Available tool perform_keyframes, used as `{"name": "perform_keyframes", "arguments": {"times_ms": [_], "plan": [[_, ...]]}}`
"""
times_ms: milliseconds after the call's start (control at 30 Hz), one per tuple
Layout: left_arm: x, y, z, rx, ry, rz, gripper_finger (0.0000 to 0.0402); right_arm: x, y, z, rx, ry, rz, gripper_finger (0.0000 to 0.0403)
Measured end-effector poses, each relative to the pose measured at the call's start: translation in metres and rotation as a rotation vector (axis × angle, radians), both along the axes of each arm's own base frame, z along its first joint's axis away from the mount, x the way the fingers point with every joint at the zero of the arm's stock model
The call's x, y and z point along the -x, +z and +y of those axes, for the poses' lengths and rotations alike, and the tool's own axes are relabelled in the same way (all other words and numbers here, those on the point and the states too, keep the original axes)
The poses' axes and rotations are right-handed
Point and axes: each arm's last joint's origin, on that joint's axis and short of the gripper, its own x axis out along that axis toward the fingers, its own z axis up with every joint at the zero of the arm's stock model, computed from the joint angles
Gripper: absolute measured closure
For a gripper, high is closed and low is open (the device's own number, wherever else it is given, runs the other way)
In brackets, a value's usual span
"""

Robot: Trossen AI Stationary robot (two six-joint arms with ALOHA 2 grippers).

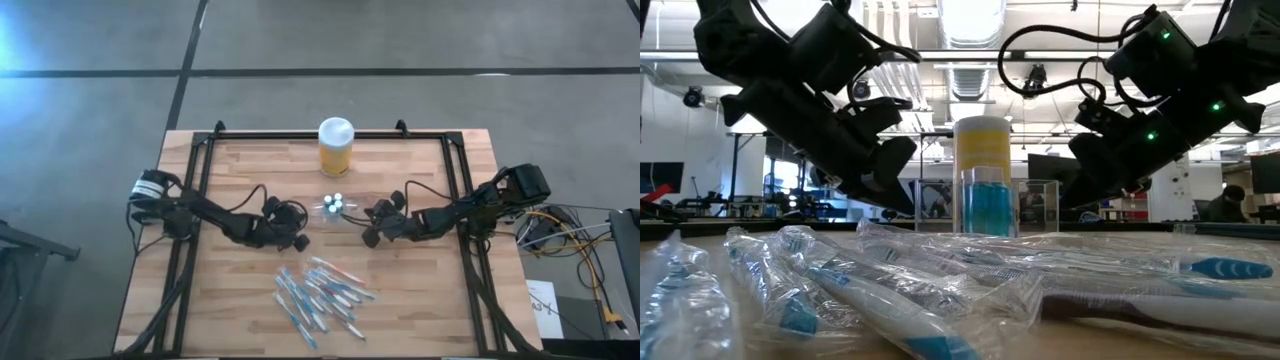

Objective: Pick & Place toothbrushing station
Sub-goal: Adjust the transparent organizer on the table

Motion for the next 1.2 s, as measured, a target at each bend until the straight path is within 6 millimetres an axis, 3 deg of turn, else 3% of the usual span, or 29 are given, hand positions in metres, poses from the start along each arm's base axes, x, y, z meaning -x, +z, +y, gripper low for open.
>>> {"name": "perform_keyframes", "arguments": {"times_ms": [533,1200], "plan": [[0.000,-0.001,0.008,0.000,-0.002,0.025,0.0398,0.000,0.001,0.011,-0.019,0.051,-0.020,0.0394],[-0.002,-0.001,0.006,0.018,-0.049,0.036,0.0398,-0.001,0.001,0.005,0.010,0.031,-0.009,0.0394]]}}
